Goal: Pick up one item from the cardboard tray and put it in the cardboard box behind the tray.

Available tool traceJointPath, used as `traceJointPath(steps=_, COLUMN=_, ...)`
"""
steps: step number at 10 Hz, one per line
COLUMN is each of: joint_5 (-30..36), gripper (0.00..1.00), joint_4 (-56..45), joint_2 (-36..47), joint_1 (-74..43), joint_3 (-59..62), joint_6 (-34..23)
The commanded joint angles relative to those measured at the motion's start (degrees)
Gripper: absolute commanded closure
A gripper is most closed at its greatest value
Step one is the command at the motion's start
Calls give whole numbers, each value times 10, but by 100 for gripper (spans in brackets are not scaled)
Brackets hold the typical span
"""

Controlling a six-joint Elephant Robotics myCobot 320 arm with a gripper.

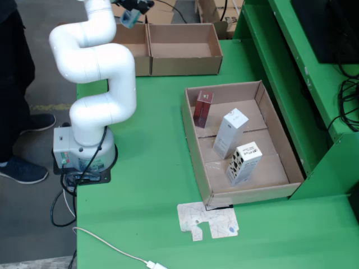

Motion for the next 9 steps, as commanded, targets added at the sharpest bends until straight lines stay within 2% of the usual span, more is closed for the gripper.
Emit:
traceJointPath(steps=1, joint_5=-50, gripper=100, joint_4=86, joint_2=51, joint_1=38, joint_3=-88, joint_6=23)
traceJointPath(steps=2, joint_5=-98, gripper=100, joint_4=82, joint_2=107, joint_1=82, joint_3=-164, joint_6=56)
traceJointPath(steps=3, joint_5=-110, gripper=100, joint_4=90, joint_2=122, joint_1=93, joint_3=-197, joint_6=68)
traceJointPath(steps=4, joint_5=-110, gripper=100, joint_4=90, joint_2=122, joint_1=93, joint_3=-197, joint_6=68)
traceJointPath(steps=5, joint_5=-117, gripper=100, joint_4=169, joint_2=105, joint_1=97, joint_3=-252, joint_6=62)
traceJointPath(steps=9, joint_5=-111, gripper=100, joint_4=199, joint_2=88, joint_1=95, joint_3=-257, joint_6=49)
